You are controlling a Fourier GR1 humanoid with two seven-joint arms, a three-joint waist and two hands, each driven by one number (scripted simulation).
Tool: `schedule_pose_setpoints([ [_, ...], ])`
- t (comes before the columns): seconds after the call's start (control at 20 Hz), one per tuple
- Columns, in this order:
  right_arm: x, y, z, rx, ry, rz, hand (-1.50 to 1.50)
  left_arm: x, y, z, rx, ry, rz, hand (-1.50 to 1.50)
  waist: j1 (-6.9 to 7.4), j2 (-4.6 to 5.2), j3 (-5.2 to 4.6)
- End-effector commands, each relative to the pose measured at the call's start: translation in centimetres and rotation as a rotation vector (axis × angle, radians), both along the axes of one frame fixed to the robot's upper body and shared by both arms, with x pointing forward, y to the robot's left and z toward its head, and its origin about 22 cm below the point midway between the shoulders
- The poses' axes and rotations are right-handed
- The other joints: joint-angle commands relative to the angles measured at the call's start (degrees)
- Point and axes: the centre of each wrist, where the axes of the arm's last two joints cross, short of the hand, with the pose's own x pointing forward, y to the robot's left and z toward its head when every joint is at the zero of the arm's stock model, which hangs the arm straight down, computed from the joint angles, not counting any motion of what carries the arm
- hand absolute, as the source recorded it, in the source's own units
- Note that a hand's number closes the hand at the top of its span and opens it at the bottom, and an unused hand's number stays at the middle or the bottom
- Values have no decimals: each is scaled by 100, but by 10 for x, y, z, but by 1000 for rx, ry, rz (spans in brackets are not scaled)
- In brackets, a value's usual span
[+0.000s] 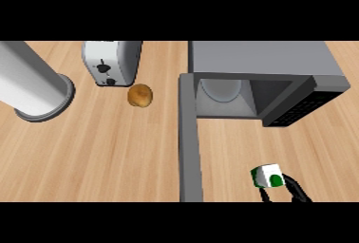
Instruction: Pick up the milk, place it into the microwave and close the microwave
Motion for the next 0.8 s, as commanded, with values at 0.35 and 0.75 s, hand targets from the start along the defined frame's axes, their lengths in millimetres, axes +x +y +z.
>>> schedule_pose_setpoints([
  [0.35,41,10,0,27,-98,84,150,1,-3,-3,-18,-31,-41,-150,114,60,249],
  [0.75,126,64,28,53,-117,299,150,2,7,1,-6,-34,-50,-150,168,74,244],
])
